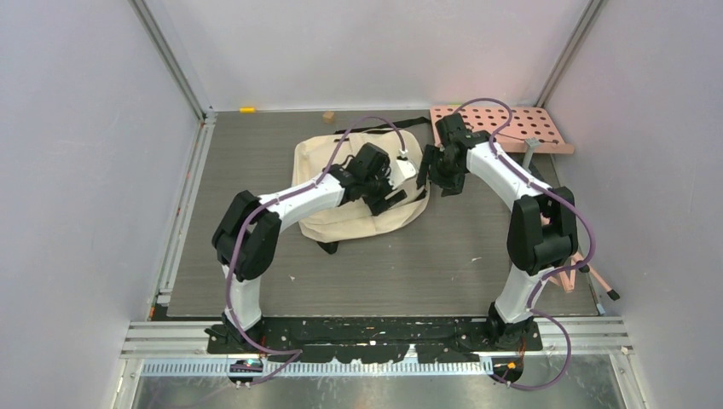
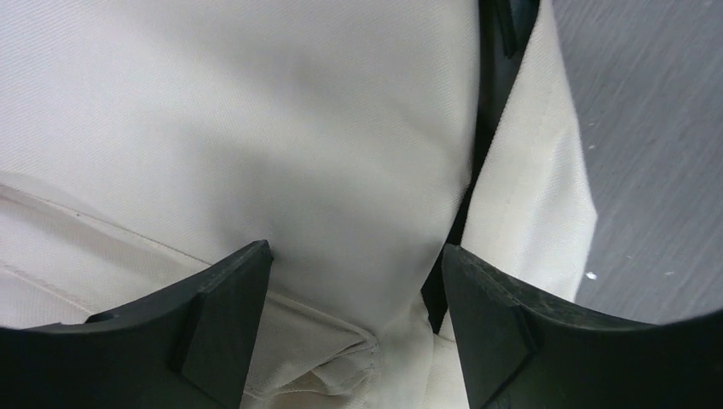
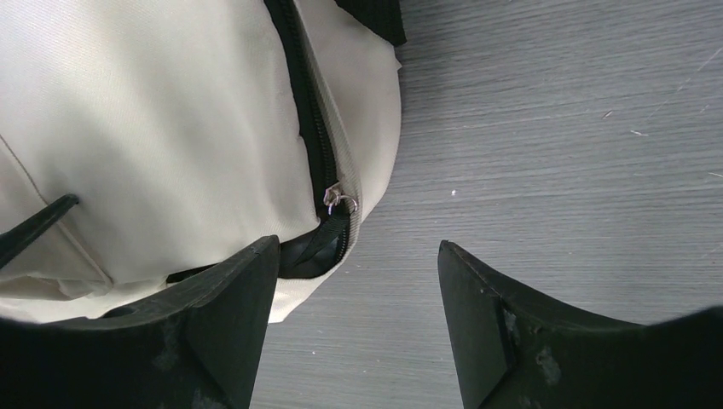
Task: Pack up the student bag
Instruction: Zip the student bag at the center of the board.
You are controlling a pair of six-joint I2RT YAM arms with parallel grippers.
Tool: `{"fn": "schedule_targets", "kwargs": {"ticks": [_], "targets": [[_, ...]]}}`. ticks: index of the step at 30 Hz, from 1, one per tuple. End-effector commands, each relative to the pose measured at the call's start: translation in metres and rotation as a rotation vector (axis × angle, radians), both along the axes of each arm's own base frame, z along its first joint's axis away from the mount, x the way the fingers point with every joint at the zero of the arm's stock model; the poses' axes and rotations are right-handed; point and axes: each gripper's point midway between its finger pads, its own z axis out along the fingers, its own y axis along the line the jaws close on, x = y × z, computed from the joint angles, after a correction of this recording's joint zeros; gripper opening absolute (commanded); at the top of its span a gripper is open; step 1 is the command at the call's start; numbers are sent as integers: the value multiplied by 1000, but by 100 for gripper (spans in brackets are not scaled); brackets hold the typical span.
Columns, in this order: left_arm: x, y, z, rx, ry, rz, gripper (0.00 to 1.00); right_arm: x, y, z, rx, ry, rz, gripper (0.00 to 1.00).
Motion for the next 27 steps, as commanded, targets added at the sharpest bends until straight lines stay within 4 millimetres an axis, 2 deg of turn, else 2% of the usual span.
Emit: {"fn": "schedule_targets", "kwargs": {"ticks": [1, 4, 7, 10, 14, 16, 17, 21, 23, 26, 27], "targets": [[4, 58, -50, 297, -36, 114, 72, 11, 6, 9, 65, -38, -18, 74], [15, 67, -49, 337, -97, 157, 66, 11, 4, 8, 74, -36, -29, 74], [14, 69, -54, 346, -100, 153, 60, 11, 0, 2, 82, -24, -46, 74], [11, 72, -60, 363, -91, 156, 33, 12, -1, -7, 99, -9, -62, 74], [4, 75, -58, 340, -74, 177, 9, 22, 7, -13, 139, -30, -55, 68], [-4, 69, -51, 283, -38, 184, 1, 28, 9, -15, 142, -40, -49, 62], [-10, 66, -48, 251, -15, 185, 0, 29, 9, -16, 142, -44, -46, 61], [-43, 40, -31, 74, 152, 152, 0, 42, 13, -19, 152, -70, -39, 43], [-63, 25, -18, -19, 254, 119, 0, 49, 15, -18, 158, -83, -32, 28], [-90, 5, -1, -133, 411, 86, 0, 62, 21, -15, 174, -117, -13, 14], [-96, -1, 5, -164, 452, 78, 0, 65, 22, -14, 178, -127, -5, 6]]}}
